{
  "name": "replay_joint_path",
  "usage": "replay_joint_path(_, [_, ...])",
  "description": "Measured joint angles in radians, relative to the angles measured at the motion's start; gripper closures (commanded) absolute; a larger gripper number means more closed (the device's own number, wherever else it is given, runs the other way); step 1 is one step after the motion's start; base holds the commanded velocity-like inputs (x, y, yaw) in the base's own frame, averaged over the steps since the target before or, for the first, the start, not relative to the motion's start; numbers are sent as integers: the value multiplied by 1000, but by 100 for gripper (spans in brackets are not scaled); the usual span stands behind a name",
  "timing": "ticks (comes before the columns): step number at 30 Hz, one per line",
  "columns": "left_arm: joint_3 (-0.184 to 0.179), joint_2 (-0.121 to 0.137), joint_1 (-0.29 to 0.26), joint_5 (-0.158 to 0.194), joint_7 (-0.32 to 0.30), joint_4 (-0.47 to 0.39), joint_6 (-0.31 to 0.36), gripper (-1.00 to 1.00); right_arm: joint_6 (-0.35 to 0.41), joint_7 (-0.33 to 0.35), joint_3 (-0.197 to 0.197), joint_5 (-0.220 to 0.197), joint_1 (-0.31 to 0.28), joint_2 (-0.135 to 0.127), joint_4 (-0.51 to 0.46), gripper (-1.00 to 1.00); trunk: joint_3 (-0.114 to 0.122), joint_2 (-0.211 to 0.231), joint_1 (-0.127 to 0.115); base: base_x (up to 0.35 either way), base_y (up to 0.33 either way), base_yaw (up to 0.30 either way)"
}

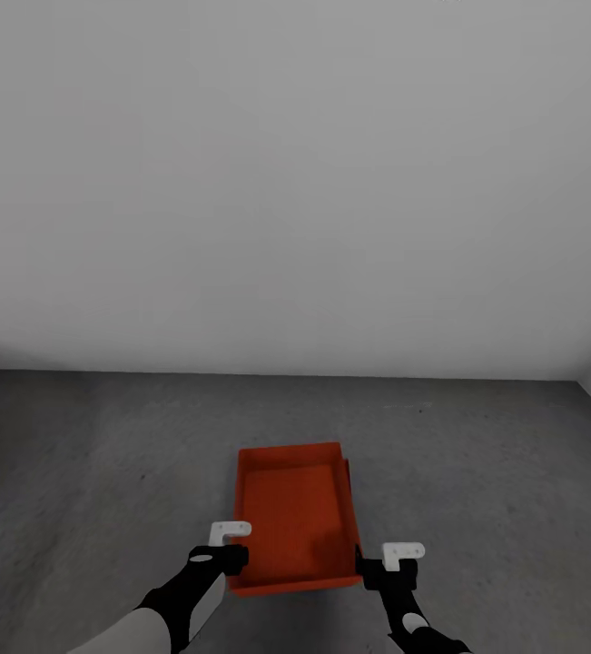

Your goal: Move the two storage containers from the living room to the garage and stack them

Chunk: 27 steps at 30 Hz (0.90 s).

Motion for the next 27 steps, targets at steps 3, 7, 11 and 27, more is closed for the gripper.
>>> replay_joint_path(3, [0, 0, 0, 0, 0, 0, 0, -100, 0, 0, 0, 0, 0, 0, 0, -100, 0, 0, 0, 0, 0, 0])
replay_joint_path(7, [0, 0, 0, 0, 0, -2, 0, -100, 0, 0, 0, 0, 0, 0, 0, -100, 0, 0, 0, 0, 0, 0])
replay_joint_path(11, [0, 0, 0, 0, 0, -2, 0, -100, 0, 0, 0, 0, 0, 0, 0, -100, 0, 0, 0, 0, 0, 0])
replay_joint_path(27, [-1, -1, 0, -5, -3, -7, -2, -100, 0, 0, 0, 0, 0, 0, 0, -100, 0, 0, 0, -2, 0, 0])
